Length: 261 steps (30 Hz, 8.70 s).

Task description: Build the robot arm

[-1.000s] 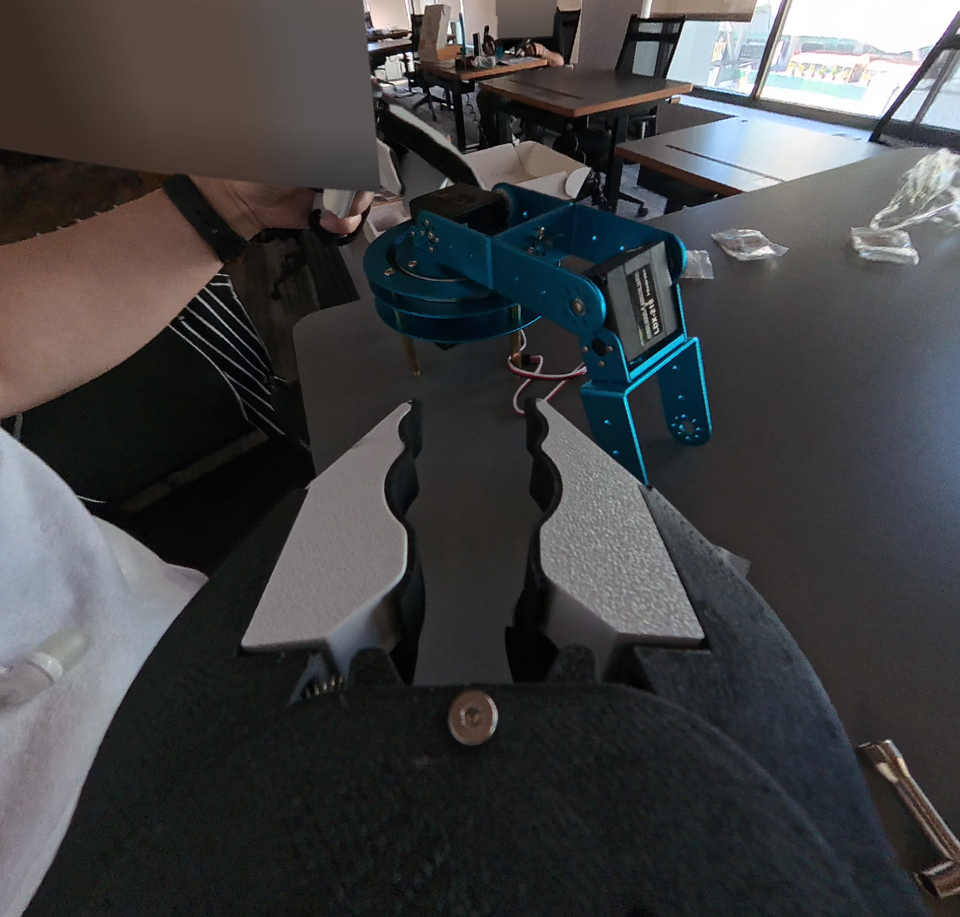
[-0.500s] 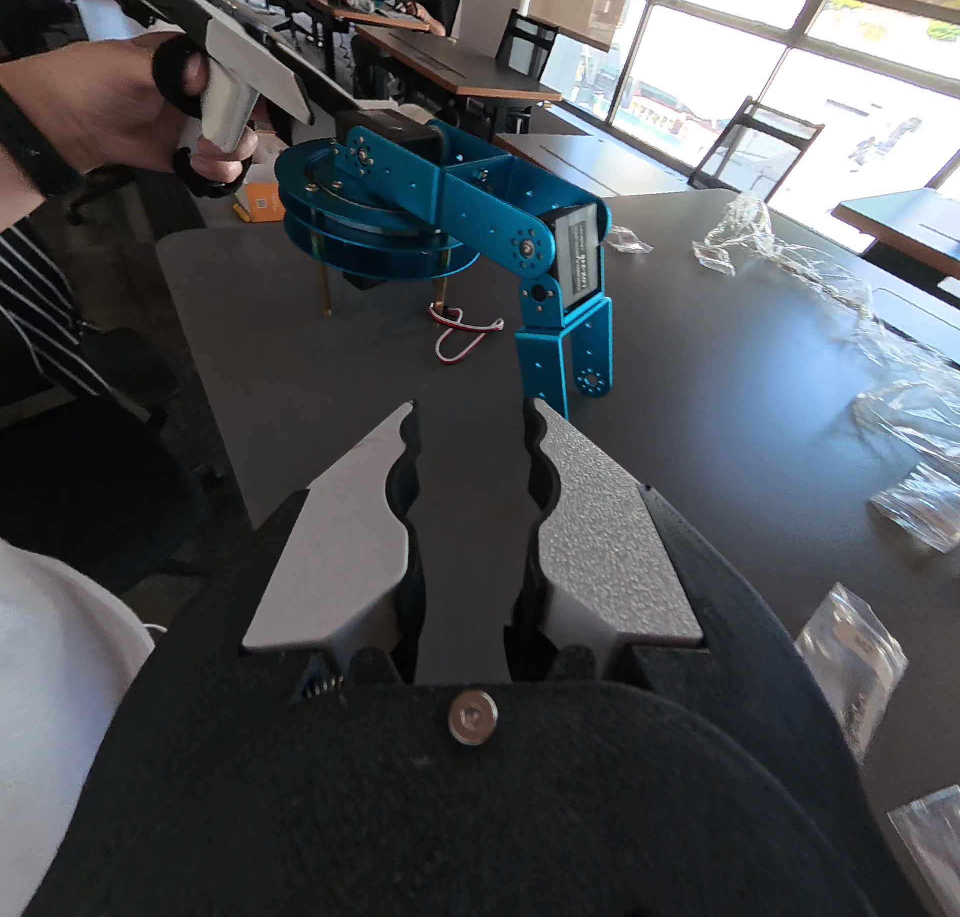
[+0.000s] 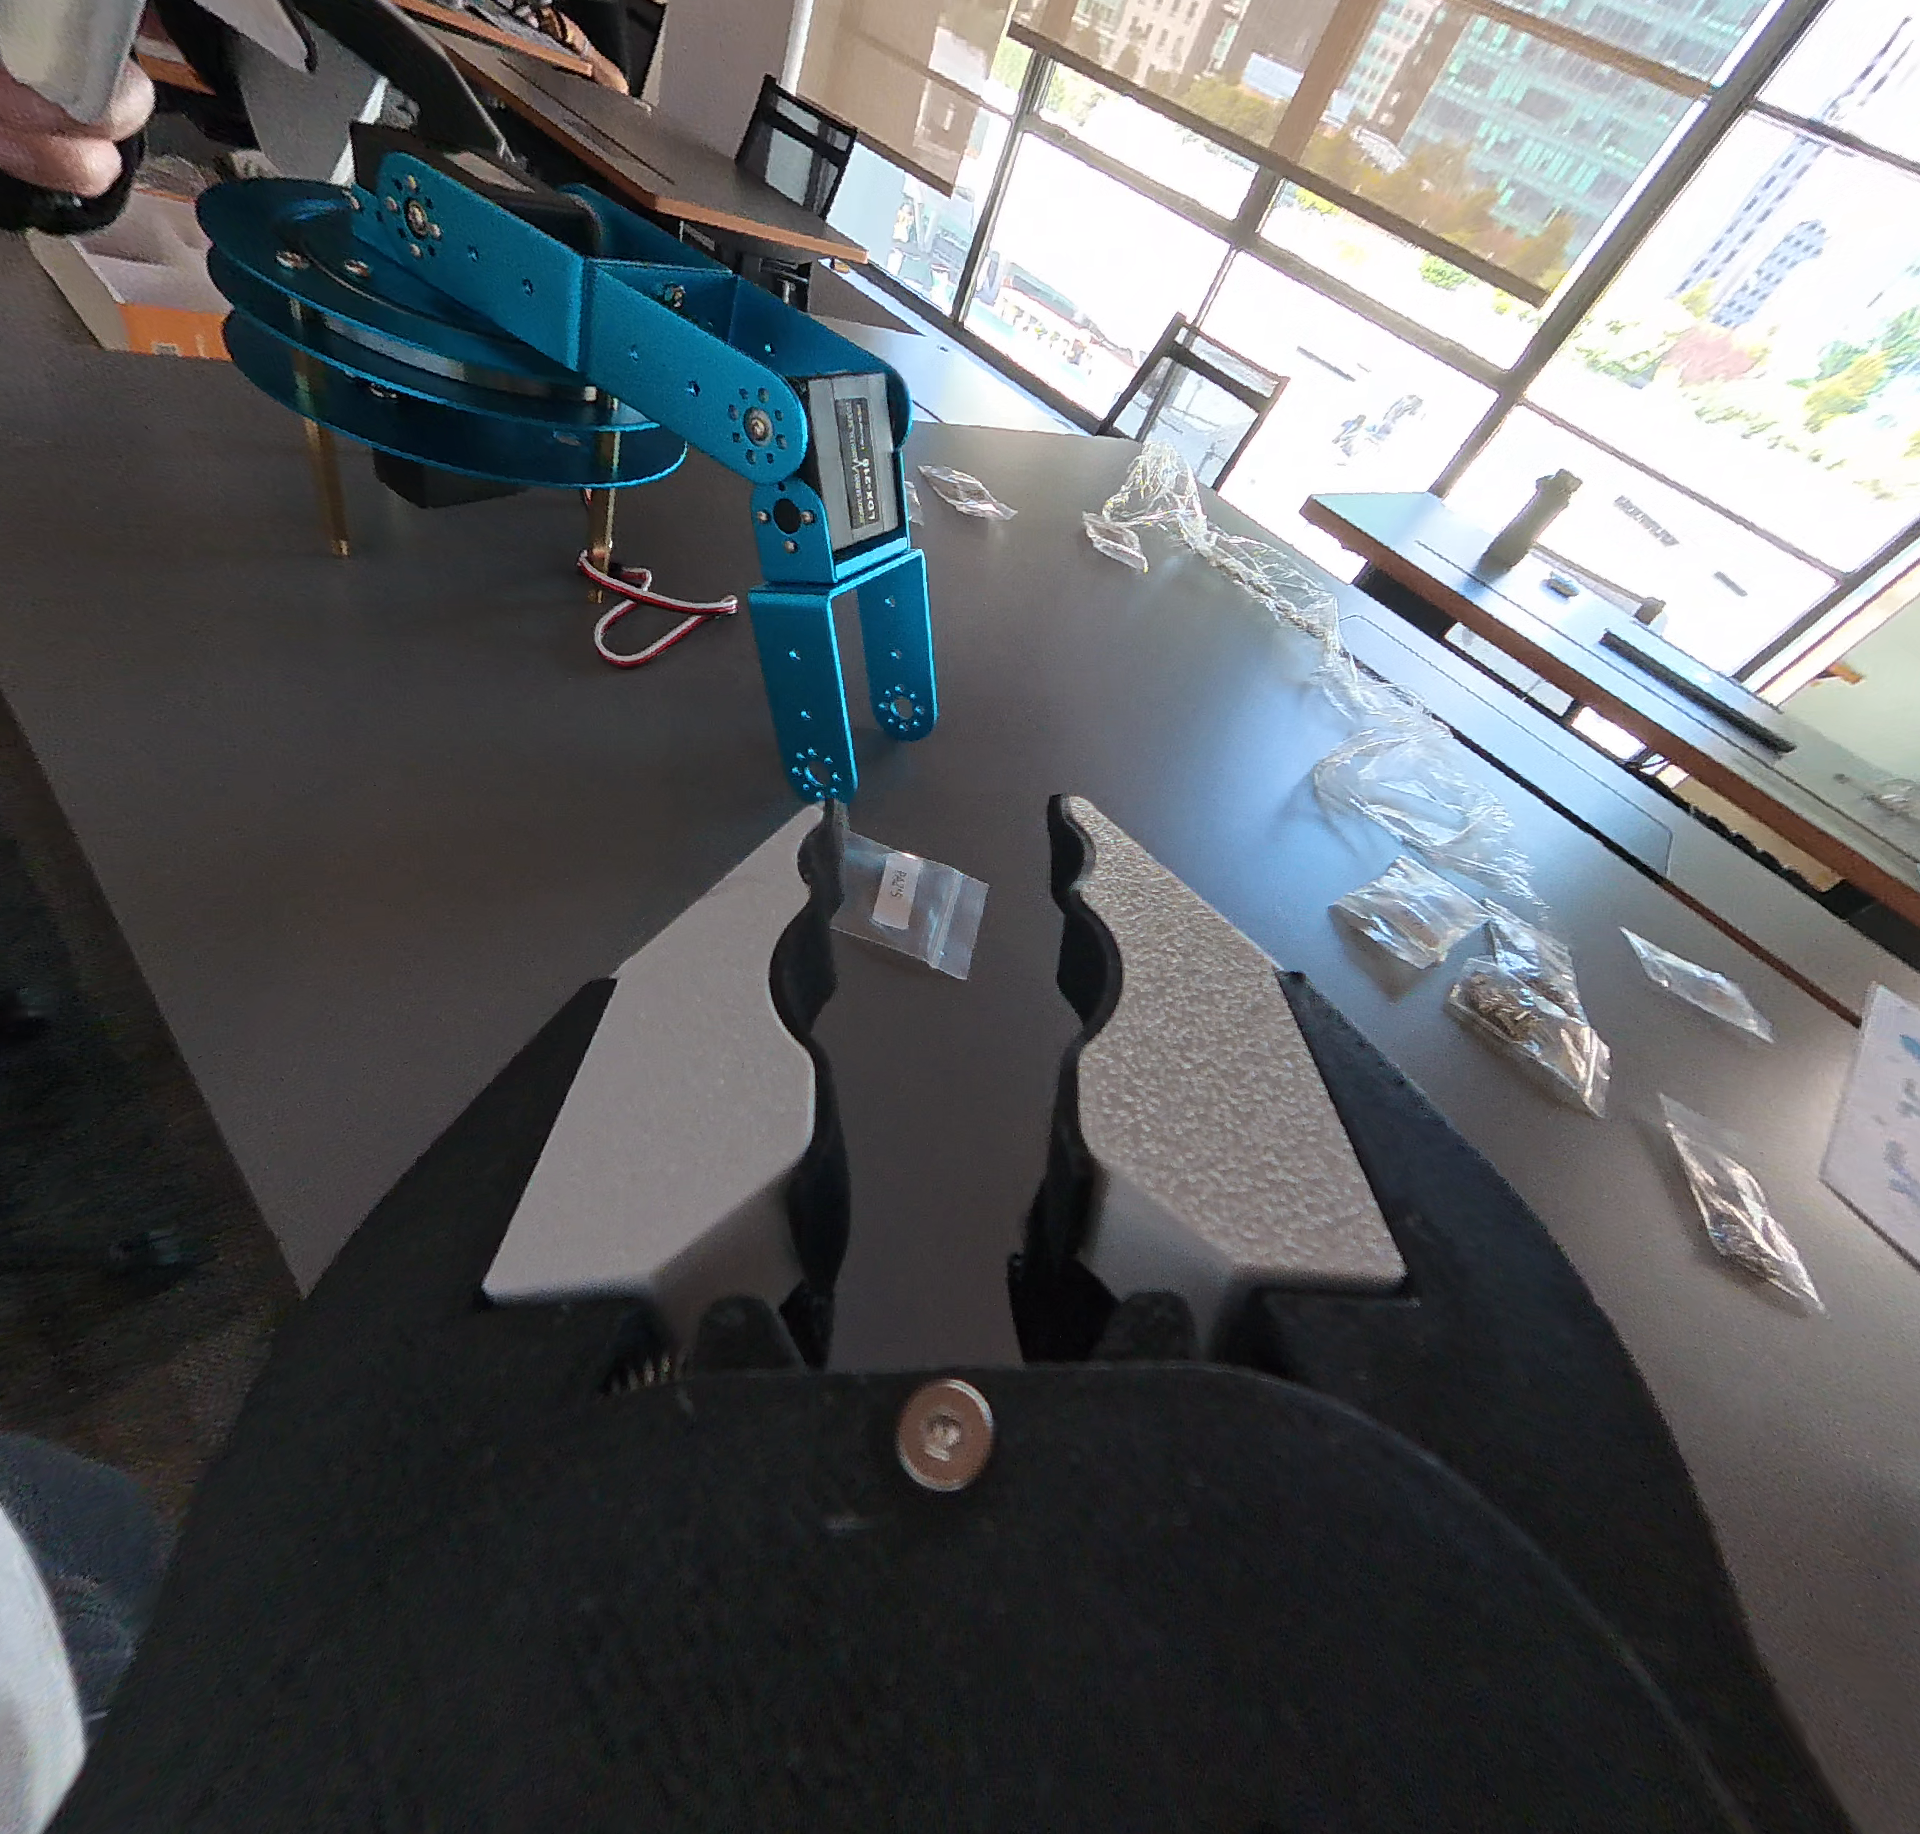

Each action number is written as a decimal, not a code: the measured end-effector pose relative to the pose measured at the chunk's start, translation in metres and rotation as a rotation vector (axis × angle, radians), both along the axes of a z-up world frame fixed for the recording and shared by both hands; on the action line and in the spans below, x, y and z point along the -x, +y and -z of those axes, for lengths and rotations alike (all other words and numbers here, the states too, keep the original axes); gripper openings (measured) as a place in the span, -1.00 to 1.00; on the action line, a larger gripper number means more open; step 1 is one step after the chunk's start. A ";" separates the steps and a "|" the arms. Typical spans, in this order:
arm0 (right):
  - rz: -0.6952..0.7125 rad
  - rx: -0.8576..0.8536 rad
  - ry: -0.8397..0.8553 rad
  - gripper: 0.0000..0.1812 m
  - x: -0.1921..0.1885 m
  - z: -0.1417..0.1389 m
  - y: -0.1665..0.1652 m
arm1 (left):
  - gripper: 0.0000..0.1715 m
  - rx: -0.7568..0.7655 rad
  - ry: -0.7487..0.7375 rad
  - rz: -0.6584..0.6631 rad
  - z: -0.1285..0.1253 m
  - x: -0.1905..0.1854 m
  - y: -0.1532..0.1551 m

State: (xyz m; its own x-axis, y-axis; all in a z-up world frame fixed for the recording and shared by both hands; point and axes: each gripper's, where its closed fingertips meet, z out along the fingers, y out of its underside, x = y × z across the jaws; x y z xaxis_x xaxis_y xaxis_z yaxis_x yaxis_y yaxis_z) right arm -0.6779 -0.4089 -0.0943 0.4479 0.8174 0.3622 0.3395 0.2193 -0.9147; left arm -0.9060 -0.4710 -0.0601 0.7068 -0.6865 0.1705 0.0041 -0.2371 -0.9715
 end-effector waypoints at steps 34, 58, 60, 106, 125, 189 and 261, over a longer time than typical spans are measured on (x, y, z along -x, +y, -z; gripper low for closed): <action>-0.101 0.083 0.006 -0.49 0.015 -0.013 0.028 | -0.30 0.078 0.107 -0.191 -0.014 -0.011 -0.008; -0.293 0.237 0.049 -0.32 0.042 -0.004 0.011 | -0.50 0.099 0.194 -0.187 -0.023 -0.011 0.015; -0.282 0.223 0.037 -0.29 0.054 0.000 0.008 | -0.59 0.089 0.207 -0.084 -0.023 -0.008 0.020; 0.072 -0.724 -0.653 -0.73 0.091 -0.011 0.059 | -0.10 0.355 -0.040 0.501 0.022 -0.004 0.028; 0.060 -0.850 -0.691 -0.68 0.090 -0.015 0.057 | -0.10 0.367 0.000 0.480 0.021 -0.004 0.028; 0.438 -0.566 -0.602 -0.54 -0.087 0.001 0.047 | -0.13 0.166 -0.041 0.252 -0.058 0.006 0.044; 0.104 0.149 0.209 -0.38 -0.550 -0.016 0.362 | -0.23 -0.037 -0.030 -0.611 0.014 -0.612 0.238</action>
